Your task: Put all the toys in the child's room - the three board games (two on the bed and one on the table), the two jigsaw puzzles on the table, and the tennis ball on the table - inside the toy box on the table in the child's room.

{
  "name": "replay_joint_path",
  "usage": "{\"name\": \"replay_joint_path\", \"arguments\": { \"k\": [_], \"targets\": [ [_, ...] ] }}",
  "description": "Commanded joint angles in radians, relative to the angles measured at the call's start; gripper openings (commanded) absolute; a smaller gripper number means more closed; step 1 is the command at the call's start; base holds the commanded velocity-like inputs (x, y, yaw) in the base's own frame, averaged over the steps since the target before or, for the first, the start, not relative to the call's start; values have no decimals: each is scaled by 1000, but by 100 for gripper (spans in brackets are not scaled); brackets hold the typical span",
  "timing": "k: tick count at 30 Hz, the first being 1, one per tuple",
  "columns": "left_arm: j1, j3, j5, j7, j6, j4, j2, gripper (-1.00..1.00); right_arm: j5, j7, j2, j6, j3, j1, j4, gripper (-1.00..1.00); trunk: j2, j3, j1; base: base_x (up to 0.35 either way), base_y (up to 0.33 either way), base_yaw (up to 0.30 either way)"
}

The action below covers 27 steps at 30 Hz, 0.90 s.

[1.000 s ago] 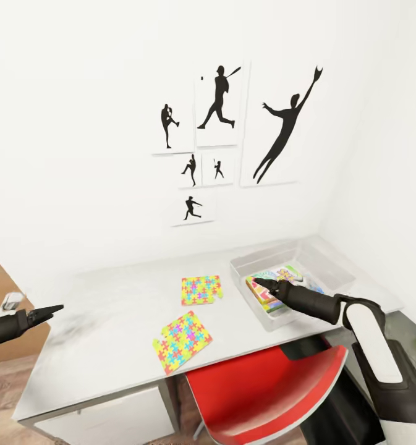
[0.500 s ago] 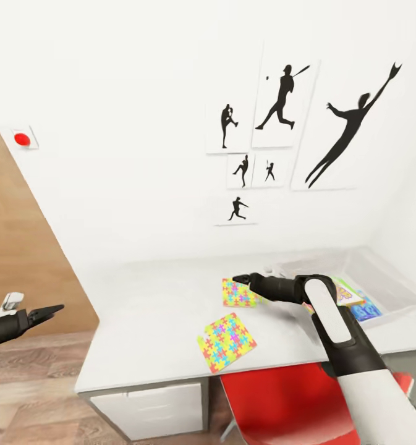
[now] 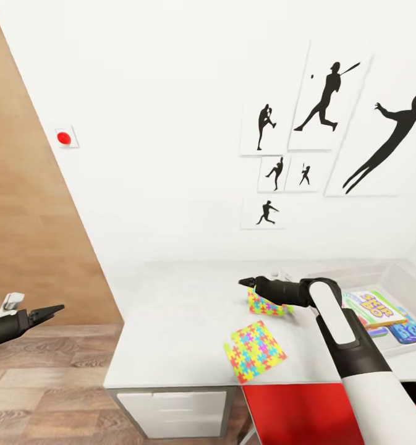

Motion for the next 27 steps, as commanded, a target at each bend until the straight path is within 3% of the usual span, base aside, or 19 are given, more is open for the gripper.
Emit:
{"name": "replay_joint_path", "arguments": {
  "k": [1,7,27],
  "targets": [
    [-2,3,-10,-9,11,-1,0,100,-10,-10,-1,1,-1,-1,0,100,-2,-2,1,86,77,7],
    [-2,7,-10,-9,10,-1,0,100,-6,-12,-1,1,-28,1,1,100,-2,-2,1,34,27,3],
    [-2,7,-10,-9,9,-1,1,100,-4,-15,-1,1,-36,2,0,100,-2,-2,1,2,2,0]
  ]
}}
